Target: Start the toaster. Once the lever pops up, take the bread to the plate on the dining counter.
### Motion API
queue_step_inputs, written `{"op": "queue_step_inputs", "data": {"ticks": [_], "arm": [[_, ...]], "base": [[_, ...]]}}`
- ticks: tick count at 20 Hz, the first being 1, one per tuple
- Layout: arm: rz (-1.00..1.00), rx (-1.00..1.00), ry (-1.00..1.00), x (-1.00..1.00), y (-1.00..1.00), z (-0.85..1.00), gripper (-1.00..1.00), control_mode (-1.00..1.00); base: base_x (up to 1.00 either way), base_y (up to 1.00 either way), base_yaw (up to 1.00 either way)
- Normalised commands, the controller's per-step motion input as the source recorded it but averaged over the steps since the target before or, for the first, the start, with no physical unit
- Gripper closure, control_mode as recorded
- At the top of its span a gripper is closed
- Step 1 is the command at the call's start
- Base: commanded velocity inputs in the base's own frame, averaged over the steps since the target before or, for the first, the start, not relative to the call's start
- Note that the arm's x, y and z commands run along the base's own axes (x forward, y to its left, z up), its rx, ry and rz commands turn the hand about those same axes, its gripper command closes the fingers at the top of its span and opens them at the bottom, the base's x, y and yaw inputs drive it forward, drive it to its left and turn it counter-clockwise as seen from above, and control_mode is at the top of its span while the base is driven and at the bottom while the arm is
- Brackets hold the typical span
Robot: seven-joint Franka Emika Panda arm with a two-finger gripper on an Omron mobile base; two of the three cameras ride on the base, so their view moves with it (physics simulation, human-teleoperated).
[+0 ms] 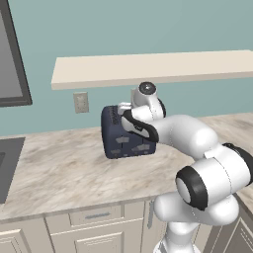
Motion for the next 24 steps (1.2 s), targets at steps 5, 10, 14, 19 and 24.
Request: {"op": "queue_step_inputs", "data": {"ticks": [5, 10, 14, 19, 24], "arm": [[0.0, 0.0, 0.0, 0.0, 0.0, 0.0, -1.0, -1.0], [0.0, 0.0, 0.0, 0.0, 0.0, 0.0, -1.0, -1.0], [0.0, 0.0, 0.0, -0.03, 0.0, 0.0, -1.0, -1.0], [0.0, 0.0, 0.0, -0.01, 0.0, 0.0, -1.0, -1.0], [0.0, 0.0, 0.0, 0.0, 0.0, 0.0, -1.0, -1.0]], "base": [[0.0, 0.0, 0.0], [0.0, 0.0, 0.0], [0.0, 0.0, 0.0], [0.0, 0.0, 0.0], [0.0, 0.0, 0.0]]}}
